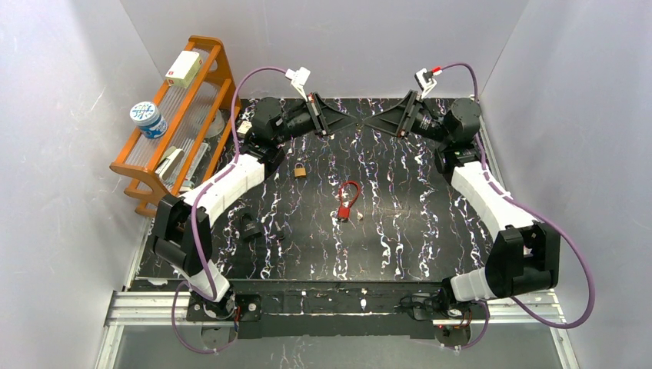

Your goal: Unlock with the key

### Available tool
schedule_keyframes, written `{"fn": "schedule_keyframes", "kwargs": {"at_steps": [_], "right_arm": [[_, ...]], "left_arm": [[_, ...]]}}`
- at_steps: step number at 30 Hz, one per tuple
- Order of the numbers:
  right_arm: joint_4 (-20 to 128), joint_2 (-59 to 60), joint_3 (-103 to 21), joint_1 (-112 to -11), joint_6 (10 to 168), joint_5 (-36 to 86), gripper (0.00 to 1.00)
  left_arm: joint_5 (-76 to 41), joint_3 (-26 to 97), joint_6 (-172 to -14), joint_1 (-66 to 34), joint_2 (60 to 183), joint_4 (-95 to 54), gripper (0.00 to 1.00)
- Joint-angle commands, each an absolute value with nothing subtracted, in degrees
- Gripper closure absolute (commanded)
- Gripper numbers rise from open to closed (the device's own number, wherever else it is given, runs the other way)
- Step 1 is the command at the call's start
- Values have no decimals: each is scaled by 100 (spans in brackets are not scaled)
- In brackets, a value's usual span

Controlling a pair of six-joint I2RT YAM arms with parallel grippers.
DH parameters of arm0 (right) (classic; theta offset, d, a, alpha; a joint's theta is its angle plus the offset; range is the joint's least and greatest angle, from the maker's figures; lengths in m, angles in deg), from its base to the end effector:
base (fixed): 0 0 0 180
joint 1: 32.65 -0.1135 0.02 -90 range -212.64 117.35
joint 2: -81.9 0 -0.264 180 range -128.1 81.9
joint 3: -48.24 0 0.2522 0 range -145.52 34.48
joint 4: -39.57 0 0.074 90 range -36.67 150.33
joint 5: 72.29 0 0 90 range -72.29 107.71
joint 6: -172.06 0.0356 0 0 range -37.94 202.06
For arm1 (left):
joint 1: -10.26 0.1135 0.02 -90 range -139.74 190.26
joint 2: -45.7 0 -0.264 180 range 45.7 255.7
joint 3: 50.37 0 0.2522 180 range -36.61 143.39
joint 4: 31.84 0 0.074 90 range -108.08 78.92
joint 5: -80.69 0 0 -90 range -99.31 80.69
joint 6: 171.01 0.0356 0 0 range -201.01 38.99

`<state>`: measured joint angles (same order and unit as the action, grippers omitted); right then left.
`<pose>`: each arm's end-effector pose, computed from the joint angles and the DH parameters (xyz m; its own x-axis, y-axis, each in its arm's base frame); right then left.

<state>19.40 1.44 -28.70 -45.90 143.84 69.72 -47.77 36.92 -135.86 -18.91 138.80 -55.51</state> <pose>0.3049 0.1006 0.3858 -0.6400 0.4065 -0.6520 -0.6600 0.1436 0.7374 0.3229 -0.2056 0.3828 -0.5805 -0.4092 -0.7039 0.7363 0.1053 -0.6684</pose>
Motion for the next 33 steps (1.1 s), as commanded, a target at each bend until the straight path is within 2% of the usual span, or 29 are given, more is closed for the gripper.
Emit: {"fn": "schedule_keyframes", "kwargs": {"at_steps": [1,4,13,18,22,27,33], "right_arm": [[1485,255,-2846,-4623,14404,6685,38],[1288,142,-2858,-4689,14540,6776,46],[1110,-157,-3145,-4855,15021,6978,48],[536,-209,-3136,-4855,15515,7093,60],[137,-107,-3001,-4855,15745,7036,60],[-26,0,-2935,-4849,15844,6883,55],[112,73,-2892,-4854,15774,6730,63]], "left_arm": [[-4678,3728,-13650,-1909,13569,-5815,100],[-4671,3717,-13784,-1910,13579,-5986,100],[-4687,3660,-14313,-1909,13610,-6555,100],[-4676,3624,-14579,-1909,13647,-6811,100],[-4676,3612,-14652,-1909,13654,-6936,100],[-4701,3601,-14705,-1909,13667,-7014,100],[-4704,3605,-14721,-1909,13645,-7064,100]]}}
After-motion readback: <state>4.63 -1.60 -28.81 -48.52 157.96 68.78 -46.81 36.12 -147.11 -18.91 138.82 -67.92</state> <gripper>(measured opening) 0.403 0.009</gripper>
